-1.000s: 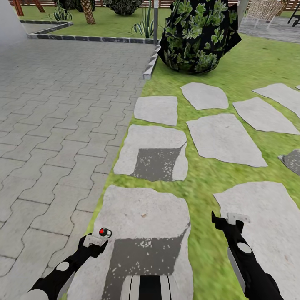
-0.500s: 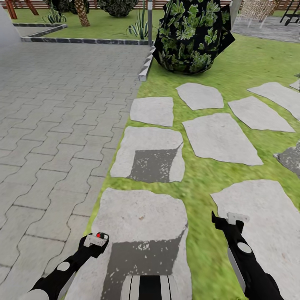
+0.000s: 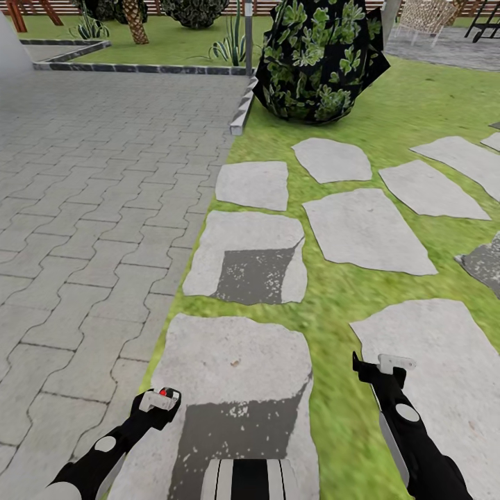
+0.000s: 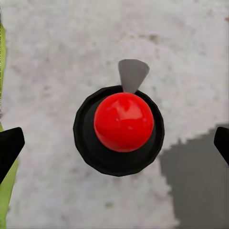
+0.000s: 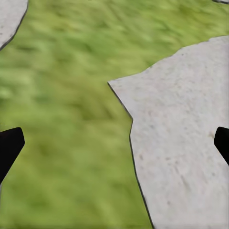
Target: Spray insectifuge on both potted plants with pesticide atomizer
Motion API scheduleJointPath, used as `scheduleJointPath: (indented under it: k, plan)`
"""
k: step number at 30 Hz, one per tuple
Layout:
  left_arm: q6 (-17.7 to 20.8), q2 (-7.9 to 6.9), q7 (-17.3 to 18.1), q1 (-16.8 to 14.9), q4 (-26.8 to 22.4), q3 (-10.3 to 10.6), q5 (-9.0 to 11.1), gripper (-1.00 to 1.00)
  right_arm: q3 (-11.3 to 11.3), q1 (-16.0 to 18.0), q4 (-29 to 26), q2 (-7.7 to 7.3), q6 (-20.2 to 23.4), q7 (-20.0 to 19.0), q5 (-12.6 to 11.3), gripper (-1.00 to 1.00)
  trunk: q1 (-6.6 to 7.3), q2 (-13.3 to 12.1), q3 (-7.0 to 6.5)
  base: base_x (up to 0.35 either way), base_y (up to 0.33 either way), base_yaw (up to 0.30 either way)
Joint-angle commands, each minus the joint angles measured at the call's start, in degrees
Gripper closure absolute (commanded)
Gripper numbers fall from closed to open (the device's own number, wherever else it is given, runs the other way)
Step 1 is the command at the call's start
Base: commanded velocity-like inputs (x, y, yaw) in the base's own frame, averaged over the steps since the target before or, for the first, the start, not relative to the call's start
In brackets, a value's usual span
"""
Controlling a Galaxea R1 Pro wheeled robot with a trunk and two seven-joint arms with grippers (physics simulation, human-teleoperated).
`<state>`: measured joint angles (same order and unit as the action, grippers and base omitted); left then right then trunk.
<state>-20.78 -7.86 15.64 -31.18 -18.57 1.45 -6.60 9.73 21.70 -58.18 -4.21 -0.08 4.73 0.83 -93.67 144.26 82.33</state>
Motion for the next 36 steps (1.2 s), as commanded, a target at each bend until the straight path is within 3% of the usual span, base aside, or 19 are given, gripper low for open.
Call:
scheduleJointPath:
  k: [1,15,16,36]
  plan:
    - [-0.32,-0.04,-0.17,-0.02,0.03,0.13,-0.45,-1.00,-0.05,0.01,-0.01,-0.01,-0.01,0.19,0.09,-1.00,0.01,0.01,0.03,0.000,0.000,0.000]
    - [-0.29,0.05,-0.17,-0.02,0.03,0.11,-0.57,-1.00,-0.06,0.01,0.00,-0.01,-0.01,0.19,0.10,-1.00,0.01,0.01,0.03,0.000,0.000,0.000]
    - [-0.28,0.05,-0.17,-0.02,0.03,0.12,-0.57,1.00,-0.06,0.01,0.01,-0.01,-0.01,0.19,0.09,-1.00,0.01,0.01,0.03,0.000,0.000,0.000]
    - [-0.40,-0.06,-0.11,-0.02,-0.12,0.13,-0.18,1.00,-0.06,0.01,-0.01,-0.01,-0.01,0.19,0.11,-1.00,0.01,0.01,0.03,0.000,0.000,0.000]
